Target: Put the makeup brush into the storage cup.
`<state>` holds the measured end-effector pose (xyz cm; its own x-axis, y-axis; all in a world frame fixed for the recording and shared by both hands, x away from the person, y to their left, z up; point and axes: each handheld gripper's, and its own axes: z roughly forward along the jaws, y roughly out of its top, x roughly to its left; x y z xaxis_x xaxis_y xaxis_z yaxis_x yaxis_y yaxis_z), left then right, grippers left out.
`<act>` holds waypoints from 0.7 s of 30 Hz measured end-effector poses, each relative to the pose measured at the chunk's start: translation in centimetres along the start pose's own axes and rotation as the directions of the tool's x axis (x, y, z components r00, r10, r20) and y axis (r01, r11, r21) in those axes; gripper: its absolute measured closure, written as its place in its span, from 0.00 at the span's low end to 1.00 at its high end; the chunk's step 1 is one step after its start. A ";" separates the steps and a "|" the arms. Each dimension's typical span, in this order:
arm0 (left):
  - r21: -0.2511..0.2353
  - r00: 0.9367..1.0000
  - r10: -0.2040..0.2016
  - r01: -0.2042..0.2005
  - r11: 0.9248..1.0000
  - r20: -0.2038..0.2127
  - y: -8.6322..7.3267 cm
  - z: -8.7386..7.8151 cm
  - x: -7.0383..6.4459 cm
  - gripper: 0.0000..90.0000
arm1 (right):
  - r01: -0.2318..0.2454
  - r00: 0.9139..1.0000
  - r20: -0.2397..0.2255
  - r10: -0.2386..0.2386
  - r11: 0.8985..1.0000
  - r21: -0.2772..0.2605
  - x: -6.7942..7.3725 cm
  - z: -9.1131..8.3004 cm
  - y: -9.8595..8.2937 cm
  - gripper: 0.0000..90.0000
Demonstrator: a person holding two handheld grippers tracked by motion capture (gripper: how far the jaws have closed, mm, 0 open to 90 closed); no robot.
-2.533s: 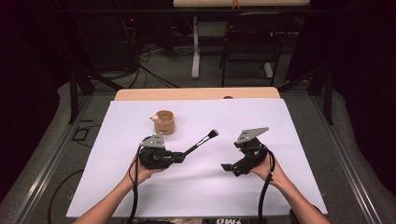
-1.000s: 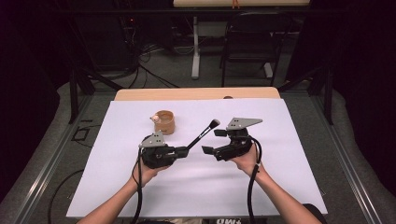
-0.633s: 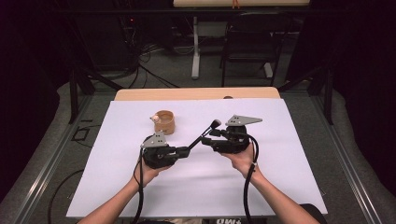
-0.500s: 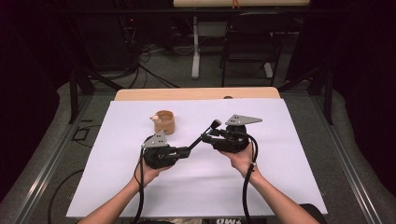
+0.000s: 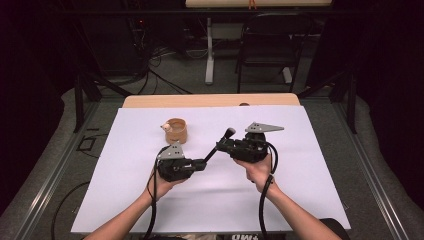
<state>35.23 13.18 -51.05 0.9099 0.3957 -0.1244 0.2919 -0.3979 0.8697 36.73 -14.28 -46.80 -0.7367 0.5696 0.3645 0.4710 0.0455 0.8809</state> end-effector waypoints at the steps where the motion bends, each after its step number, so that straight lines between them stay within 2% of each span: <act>1: 0.003 1.000 -0.003 0.003 1.000 -0.003 0.0 0.1 0.0 0.88 | -0.008 1.000 -0.003 0.008 1.000 -0.001 0.0 0.0 0.0 0.74; 7: 0.021 1.000 0.002 -0.002 1.000 -0.007 0.0 0.8 -0.3 0.88 | -0.063 0.997 -0.040 0.062 0.998 -0.022 -0.4 0.4 -0.1 0.80; 15: 0.050 1.000 0.015 -0.015 0.999 -0.009 -0.1 1.4 -0.6 0.87 | -0.074 0.993 -0.092 0.073 0.997 -0.013 -0.1 0.6 -0.2 0.86; 18: 0.074 1.000 0.026 -0.025 0.997 -0.008 0.0 1.5 -0.8 0.71 | -0.061 0.992 -0.111 0.059 0.998 -0.009 0.2 0.6 -0.1 0.86; 20: 0.070 1.000 0.020 -0.020 0.997 0.003 0.0 1.6 -0.8 0.60 | -0.054 0.992 -0.118 0.052 0.999 -0.006 0.3 0.6 0.0 0.86; 21: 0.071 1.000 0.020 -0.020 0.997 -0.005 0.1 1.6 -0.9 0.60 | -0.042 0.992 -0.117 0.041 0.999 -0.004 0.5 0.6 0.1 0.86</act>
<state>34.89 11.45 -51.65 0.9143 0.3914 -0.1045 0.2939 -0.4633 0.8361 36.68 -13.52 -46.74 -0.7683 0.4713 0.4331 0.4994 0.0181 0.8662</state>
